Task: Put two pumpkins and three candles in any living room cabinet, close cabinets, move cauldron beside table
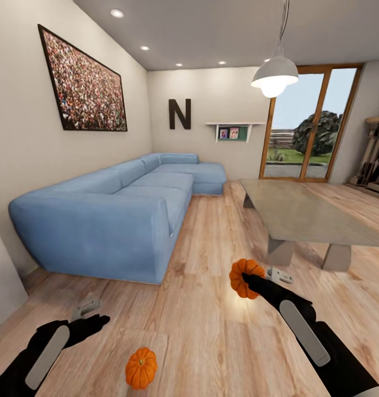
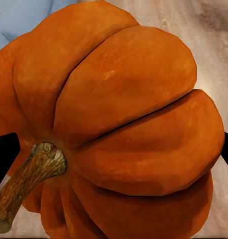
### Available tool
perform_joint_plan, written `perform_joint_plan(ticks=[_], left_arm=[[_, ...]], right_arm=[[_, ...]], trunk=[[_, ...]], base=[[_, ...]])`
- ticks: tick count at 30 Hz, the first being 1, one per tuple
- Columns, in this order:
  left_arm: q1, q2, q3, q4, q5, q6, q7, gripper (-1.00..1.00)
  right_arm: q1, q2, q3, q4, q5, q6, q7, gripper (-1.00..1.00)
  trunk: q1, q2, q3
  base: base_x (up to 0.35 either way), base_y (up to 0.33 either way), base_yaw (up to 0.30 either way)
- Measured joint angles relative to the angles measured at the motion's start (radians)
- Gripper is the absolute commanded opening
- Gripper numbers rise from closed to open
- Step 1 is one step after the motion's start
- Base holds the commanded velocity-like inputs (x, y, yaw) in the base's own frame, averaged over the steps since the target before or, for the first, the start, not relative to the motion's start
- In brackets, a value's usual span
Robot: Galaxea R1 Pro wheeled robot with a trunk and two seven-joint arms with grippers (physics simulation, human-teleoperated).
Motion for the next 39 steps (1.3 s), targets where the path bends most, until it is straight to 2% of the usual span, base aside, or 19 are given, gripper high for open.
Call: perform_joint_plan(ticks=[3,9,13,15,19,22,34,39], left_arm=[[0.000,-0.004,0.000,0.001,-0.001,-0.001,-0.001,1.00],[0.000,-0.017,-0.004,0.001,0.004,-0.001,-0.003,1.00],[0.000,-0.018,-0.005,0.001,0.008,0.000,-0.011,1.00],[0.000,-0.013,-0.004,0.001,0.008,0.000,-0.059,1.00],[0.000,0.000,0.000,0.006,0.008,0.002,-0.217,1.00],[0.000,0.005,0.002,0.011,0.012,0.003,-0.253,1.00],[0.000,0.012,0.007,0.019,0.023,0.003,-0.271,1.00],[-0.010,0.021,0.008,0.109,0.019,0.002,-0.288,1.00]], right_arm=[[0.000,0.000,0.006,-0.010,-0.003,-0.001,0.002,-1.00],[0.000,-0.001,0.014,-0.124,-0.004,0.004,0.010,-1.00],[0.000,-0.001,0.030,-0.144,-0.009,0.033,0.090,-1.00],[0.000,-0.002,0.032,-0.147,-0.006,0.045,0.148,-1.00],[0.000,-0.003,0.033,-0.170,-0.002,0.052,0.209,-1.00],[0.000,-0.003,0.033,-0.176,0.001,0.054,0.218,-1.00],[0.000,-0.003,0.029,-0.178,0.000,0.053,0.234,-1.00],[0.000,-0.003,0.024,-0.178,-0.004,0.052,0.302,-1.00]], trunk=[[0.001,-0.001,-0.012],[0.004,-0.002,-0.035],[0.006,-0.003,-0.050],[0.007,-0.004,-0.058],[0.009,-0.005,-0.074],[0.010,-0.005,-0.085],[0.015,-0.008,-0.132],[0.018,-0.009,-0.151]], base=[[0.000,0.000,0.000],[0.000,0.000,0.000],[0.000,0.000,0.000],[0.000,0.000,0.000],[0.000,0.000,0.000],[0.000,0.000,0.000],[0.000,0.000,0.000],[0.000,0.000,0.000]])
